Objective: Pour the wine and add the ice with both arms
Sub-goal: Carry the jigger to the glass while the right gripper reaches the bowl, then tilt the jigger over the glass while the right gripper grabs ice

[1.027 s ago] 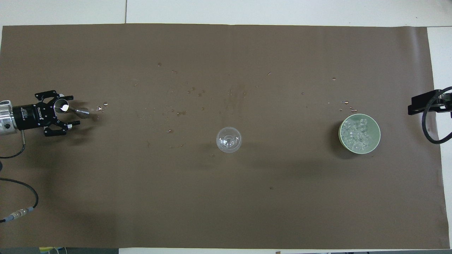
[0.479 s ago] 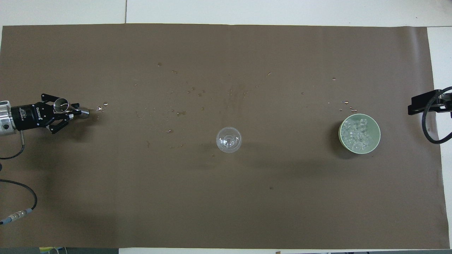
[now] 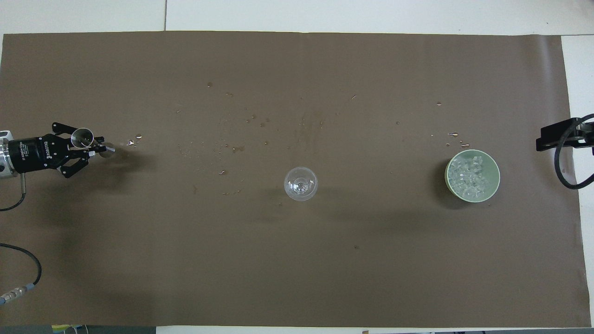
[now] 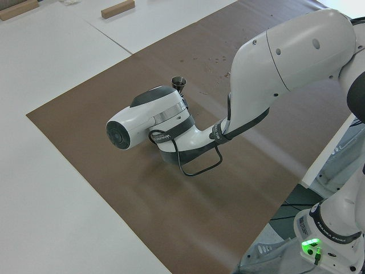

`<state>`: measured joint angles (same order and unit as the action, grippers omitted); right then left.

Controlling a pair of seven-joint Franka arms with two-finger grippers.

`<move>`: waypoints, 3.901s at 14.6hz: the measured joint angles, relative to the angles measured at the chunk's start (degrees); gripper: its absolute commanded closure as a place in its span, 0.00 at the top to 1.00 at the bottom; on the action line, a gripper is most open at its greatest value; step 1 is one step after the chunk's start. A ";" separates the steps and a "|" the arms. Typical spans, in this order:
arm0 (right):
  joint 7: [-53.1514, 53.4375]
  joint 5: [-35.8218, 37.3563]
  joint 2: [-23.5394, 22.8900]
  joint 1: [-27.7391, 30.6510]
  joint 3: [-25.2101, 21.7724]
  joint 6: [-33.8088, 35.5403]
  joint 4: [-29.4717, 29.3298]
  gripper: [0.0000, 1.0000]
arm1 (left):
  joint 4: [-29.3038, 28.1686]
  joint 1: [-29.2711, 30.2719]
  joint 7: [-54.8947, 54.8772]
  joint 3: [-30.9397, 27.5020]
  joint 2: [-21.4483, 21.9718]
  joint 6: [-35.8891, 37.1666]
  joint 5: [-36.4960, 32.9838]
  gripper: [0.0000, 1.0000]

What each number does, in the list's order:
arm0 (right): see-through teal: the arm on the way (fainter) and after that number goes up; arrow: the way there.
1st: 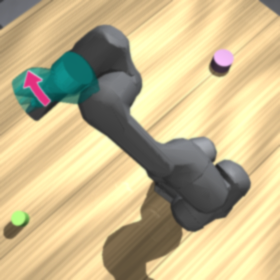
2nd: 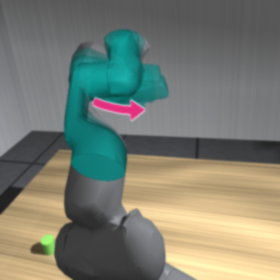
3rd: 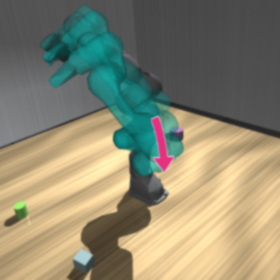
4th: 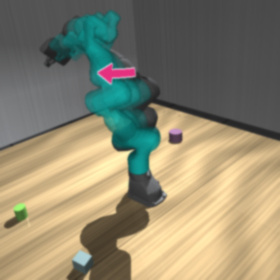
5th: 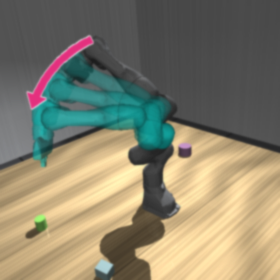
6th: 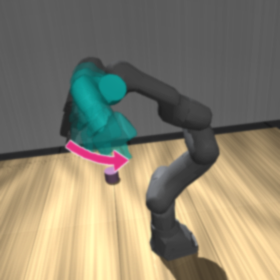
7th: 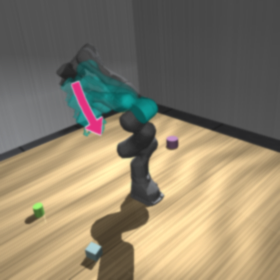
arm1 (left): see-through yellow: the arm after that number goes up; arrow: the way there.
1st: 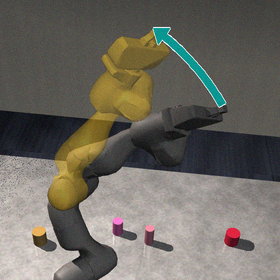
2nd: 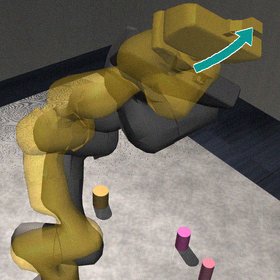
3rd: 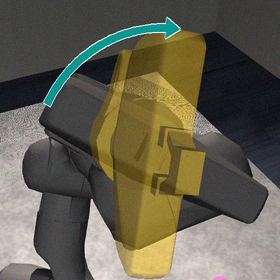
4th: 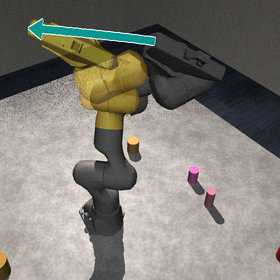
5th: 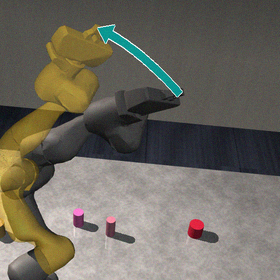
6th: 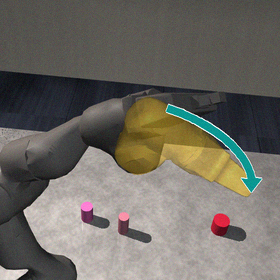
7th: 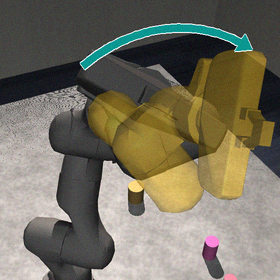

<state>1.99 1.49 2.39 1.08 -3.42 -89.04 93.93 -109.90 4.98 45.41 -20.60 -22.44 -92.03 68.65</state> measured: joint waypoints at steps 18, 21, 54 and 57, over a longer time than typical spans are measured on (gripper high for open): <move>-1.70 -0.02 1.47 1.47 -0.11 -5.46 5.56 1.00 | -1.24 -38.63 34.15 0.33 19.25 -15.09 -10.55 0.00; -2.30 -0.38 3.15 1.28 0.16 -11.62 11.25 1.00 | -1.36 -43.52 37.74 0.39 19.30 -18.14 -13.87 0.00; -16.08 -6.96 -3.86 0.86 -0.06 -46.81 39.84 0.66 | 2.28 -67.75 67.59 1.03 18.35 -27.12 -79.78 0.00; -16.20 -6.96 -3.98 0.86 -0.06 -47.01 39.84 0.62 | 2.37 -69.53 68.44 1.39 18.35 -26.90 -84.06 0.00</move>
<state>-14.22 -5.47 -1.59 1.93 -3.48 -136.04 133.77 -107.53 -64.55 113.84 -19.21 -4.09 -118.93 -15.41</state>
